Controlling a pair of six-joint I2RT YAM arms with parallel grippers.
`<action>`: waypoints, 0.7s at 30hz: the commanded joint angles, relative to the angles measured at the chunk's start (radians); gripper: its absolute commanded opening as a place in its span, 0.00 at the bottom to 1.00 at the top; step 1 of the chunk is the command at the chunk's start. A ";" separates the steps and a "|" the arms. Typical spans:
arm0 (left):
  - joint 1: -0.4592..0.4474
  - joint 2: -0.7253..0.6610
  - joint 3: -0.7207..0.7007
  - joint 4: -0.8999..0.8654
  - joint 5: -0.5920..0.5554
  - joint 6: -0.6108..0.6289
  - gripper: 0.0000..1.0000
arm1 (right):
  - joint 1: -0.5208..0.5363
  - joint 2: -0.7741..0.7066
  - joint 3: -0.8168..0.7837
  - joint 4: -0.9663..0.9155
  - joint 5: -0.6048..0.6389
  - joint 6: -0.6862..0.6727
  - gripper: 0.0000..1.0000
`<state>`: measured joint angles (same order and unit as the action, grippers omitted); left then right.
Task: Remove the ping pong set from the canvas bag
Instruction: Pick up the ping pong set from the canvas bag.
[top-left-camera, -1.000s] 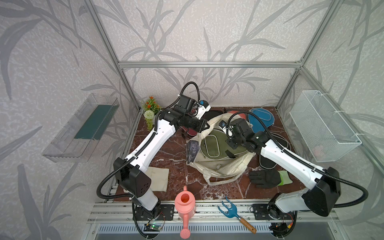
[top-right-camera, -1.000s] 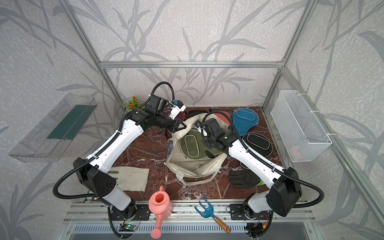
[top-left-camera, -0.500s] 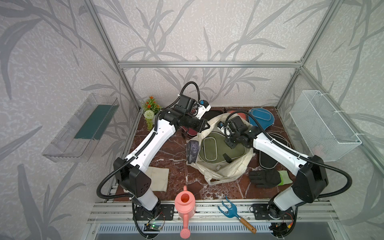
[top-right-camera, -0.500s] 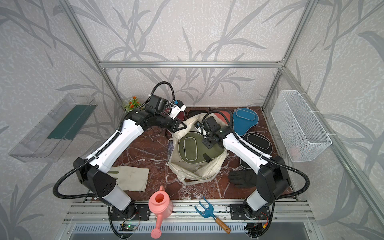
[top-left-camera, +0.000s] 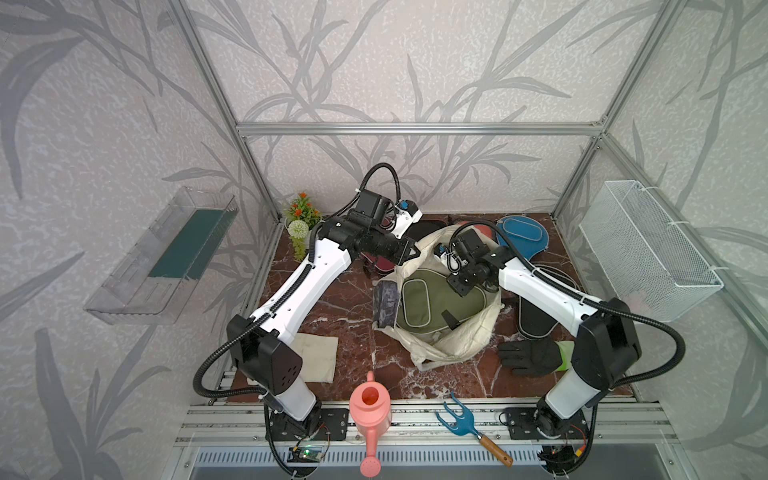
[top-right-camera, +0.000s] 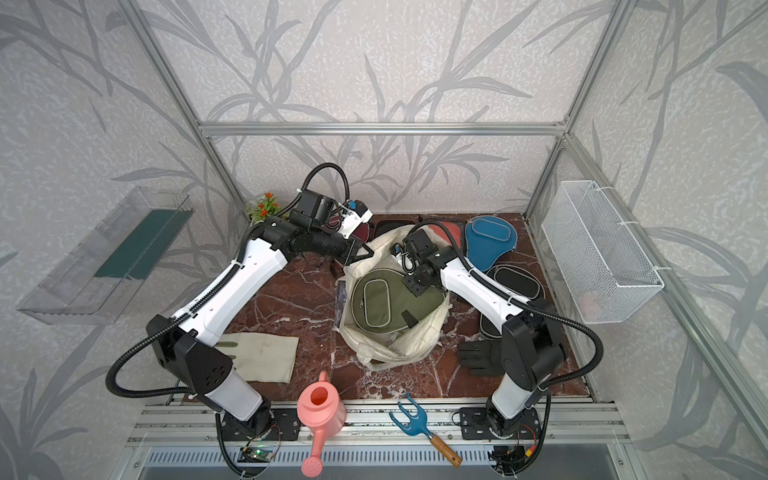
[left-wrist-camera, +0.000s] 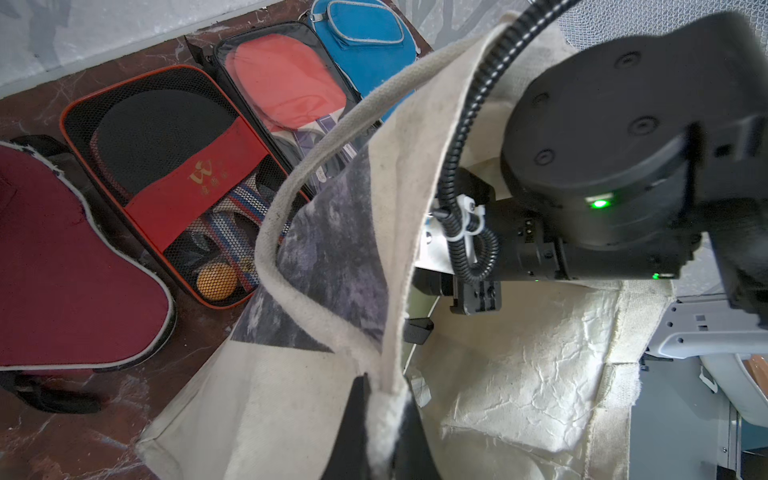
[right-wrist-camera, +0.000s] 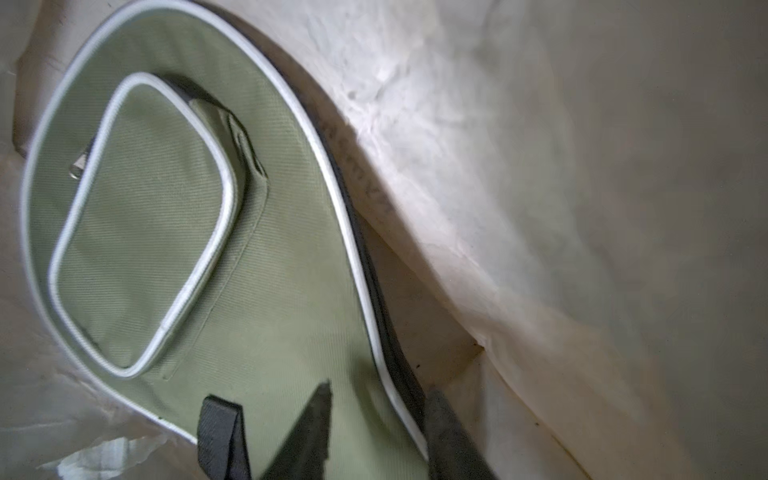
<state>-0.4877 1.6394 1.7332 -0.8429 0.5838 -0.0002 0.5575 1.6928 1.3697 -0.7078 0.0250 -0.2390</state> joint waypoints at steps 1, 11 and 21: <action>0.004 -0.011 0.009 -0.018 0.024 0.026 0.00 | -0.004 0.057 0.058 -0.083 -0.014 0.013 0.56; 0.004 -0.015 -0.007 -0.002 0.045 0.037 0.00 | -0.008 0.204 0.126 -0.129 -0.088 0.030 0.83; 0.004 0.000 -0.021 0.019 0.144 0.099 0.00 | -0.062 0.402 0.235 -0.158 -0.224 0.043 0.94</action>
<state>-0.4820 1.6447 1.7164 -0.8379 0.6235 0.0437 0.5285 2.0293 1.5608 -0.8200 -0.1253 -0.2111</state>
